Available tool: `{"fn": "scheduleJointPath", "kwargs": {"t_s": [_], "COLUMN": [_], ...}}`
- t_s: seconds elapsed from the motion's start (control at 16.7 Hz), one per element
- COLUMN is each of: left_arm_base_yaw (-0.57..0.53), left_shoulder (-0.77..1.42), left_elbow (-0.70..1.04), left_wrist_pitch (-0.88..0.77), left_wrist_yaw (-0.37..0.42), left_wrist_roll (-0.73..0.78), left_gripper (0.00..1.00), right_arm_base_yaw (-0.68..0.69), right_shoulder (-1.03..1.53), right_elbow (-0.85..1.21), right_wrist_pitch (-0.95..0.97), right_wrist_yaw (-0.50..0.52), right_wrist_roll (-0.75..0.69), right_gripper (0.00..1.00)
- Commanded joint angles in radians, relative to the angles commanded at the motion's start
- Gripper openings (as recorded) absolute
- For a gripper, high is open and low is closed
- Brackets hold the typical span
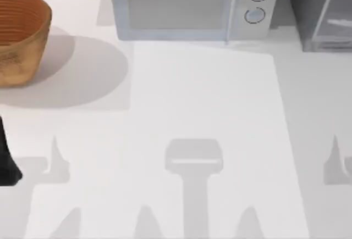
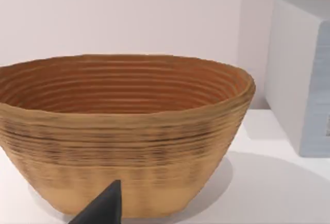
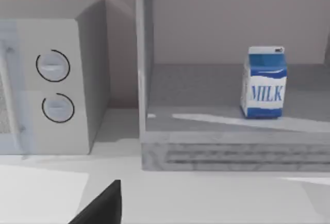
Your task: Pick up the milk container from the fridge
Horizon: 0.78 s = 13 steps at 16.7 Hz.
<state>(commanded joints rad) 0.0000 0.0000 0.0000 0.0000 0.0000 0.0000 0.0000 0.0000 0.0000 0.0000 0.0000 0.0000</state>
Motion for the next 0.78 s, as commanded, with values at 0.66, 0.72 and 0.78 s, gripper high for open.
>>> {"fn": "scheduleJointPath", "kwargs": {"t_s": [0.66,0.72,0.78], "left_arm_base_yaw": [0.0,0.0,0.0], "left_shoulder": [0.0,0.0,0.0], "left_elbow": [0.0,0.0,0.0], "left_wrist_pitch": [0.0,0.0,0.0], "left_wrist_yaw": [0.0,0.0,0.0], "left_wrist_roll": [0.0,0.0,0.0], "left_gripper": [1.0,1.0,1.0], "right_arm_base_yaw": [-0.162,-0.19,-0.219], "right_shoulder": [0.469,0.568,0.671], "right_elbow": [0.049,0.056,0.064], "right_wrist_pitch": [0.448,0.532,0.617], "right_wrist_yaw": [-0.138,-0.163,-0.19], "right_wrist_roll": [0.011,0.013,0.014], "right_gripper": [1.0,1.0,1.0]}}
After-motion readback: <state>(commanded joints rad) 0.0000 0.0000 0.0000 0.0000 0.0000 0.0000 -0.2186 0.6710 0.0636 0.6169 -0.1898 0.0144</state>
